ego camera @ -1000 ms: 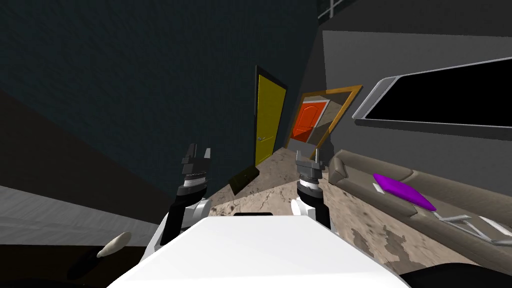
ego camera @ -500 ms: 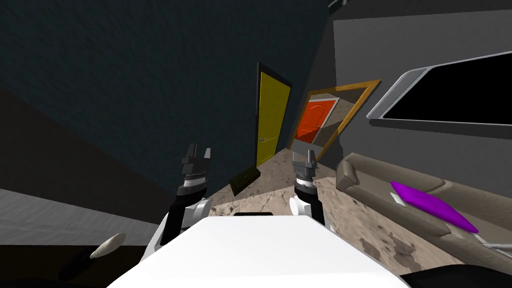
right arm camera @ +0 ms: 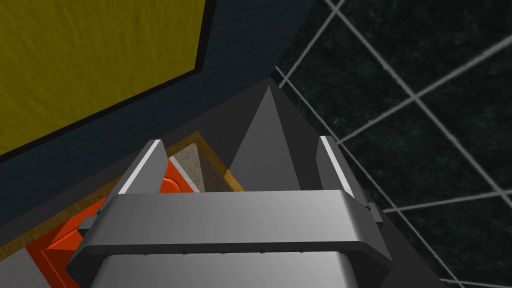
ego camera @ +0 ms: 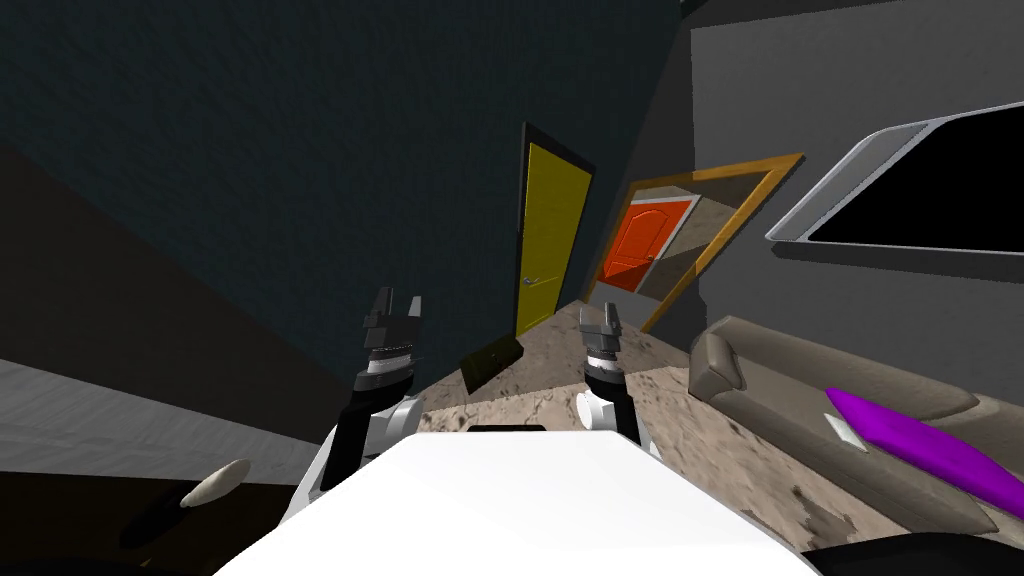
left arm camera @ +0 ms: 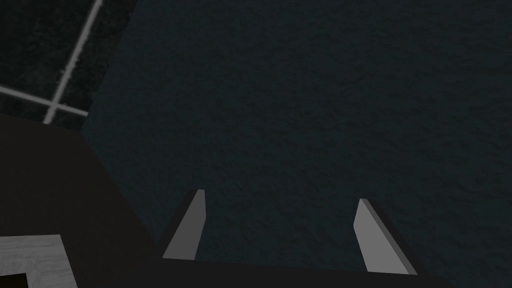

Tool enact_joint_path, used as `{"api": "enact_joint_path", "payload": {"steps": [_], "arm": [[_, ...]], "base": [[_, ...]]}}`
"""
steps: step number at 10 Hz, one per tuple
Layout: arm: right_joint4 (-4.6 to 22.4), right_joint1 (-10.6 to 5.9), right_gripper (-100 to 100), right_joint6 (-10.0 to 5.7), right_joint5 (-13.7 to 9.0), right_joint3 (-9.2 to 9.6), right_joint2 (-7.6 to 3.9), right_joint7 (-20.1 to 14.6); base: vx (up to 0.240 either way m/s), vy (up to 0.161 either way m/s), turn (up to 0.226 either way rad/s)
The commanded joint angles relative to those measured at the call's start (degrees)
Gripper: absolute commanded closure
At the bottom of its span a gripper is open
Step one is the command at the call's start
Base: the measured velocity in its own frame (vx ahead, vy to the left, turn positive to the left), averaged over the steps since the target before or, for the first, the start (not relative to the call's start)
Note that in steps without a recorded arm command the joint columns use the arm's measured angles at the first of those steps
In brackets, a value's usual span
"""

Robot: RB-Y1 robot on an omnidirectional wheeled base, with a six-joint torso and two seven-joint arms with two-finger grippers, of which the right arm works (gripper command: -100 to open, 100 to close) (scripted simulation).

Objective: Pull the door open

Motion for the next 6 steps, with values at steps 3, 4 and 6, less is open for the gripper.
{"api": "enact_joint_path", "payload": {"steps": [3,4,6], "arm": [[4.7,-1.75,-100,-0.41,-0.6,-0.55,-1.23,0.3],[6.2,-2.40,-100,-0.49,-0.8,-0.70,-1.54,0.5],[9.2,-3.70,-100,-0.65,-1.2,-1.02,-2.16,0.7]], "base": [[0.088,-0.085,0.132],[0.076,-0.083,0.180],[0.072,-0.081,0.136]]}}
